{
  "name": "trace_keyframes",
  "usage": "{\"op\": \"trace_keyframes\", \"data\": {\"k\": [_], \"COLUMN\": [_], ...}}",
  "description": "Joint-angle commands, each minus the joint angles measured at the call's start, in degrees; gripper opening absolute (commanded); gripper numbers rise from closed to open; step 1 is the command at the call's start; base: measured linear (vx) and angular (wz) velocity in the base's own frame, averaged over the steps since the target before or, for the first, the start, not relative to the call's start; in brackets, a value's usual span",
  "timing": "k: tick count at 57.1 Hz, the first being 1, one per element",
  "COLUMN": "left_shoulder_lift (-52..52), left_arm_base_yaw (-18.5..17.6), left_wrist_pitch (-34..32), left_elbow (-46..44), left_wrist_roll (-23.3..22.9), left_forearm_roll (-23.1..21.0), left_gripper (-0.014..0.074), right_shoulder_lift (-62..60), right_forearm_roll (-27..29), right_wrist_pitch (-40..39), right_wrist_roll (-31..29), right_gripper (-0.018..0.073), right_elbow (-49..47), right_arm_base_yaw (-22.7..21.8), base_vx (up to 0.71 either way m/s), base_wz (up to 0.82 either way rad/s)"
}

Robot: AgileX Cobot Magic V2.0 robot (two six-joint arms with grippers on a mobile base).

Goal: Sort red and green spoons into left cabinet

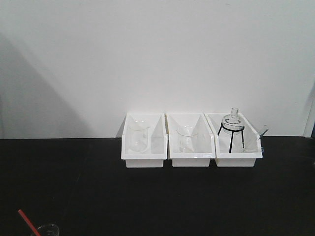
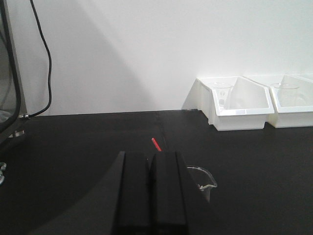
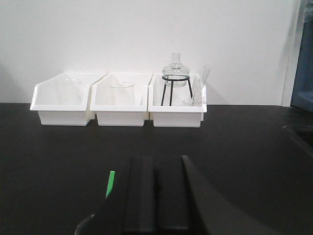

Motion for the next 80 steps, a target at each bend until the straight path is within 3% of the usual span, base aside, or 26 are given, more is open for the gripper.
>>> {"op": "trace_keyframes", "data": {"k": [1,48,65,74,80], "left_shoulder_lift": [-1.11,-1.11,-1.11,-1.11,-1.11], "left_arm_base_yaw": [-0.01,-0.01,-0.01,0.07,0.01], "left_wrist_pitch": [-4.84,-4.84,-10.49,-18.43,-18.61], "left_elbow": [0.96,0.96,0.9,0.69,-1.56], "left_wrist_roll": [-0.44,-0.44,-0.44,-0.27,-0.66], "left_forearm_roll": [-0.34,-0.34,-0.34,-0.36,-0.36], "left_gripper": [-0.0001,-0.0001,-0.0001,-0.0001,-0.0001], "right_shoulder_lift": [-0.69,-0.69,-0.69,-0.69,-0.69], "right_forearm_roll": [-0.31,-0.31,-0.19,1.06,3.51], "right_wrist_pitch": [-4.66,-4.66,-5.6,-11.55,-15.3], "right_wrist_roll": [-0.07,-0.07,-0.07,0.94,2.71], "right_gripper": [-0.0007,-0.0007,-0.0007,-0.0007,-0.0007], "right_elbow": [0.53,0.53,0.48,0.39,-0.5], "right_arm_base_yaw": [-0.23,-0.23,-0.23,-0.15,-0.03], "base_vx": [0.0,0.0,0.0,0.0,0.0], "base_wz": [0.0,0.0,0.0,0.0,0.0]}}
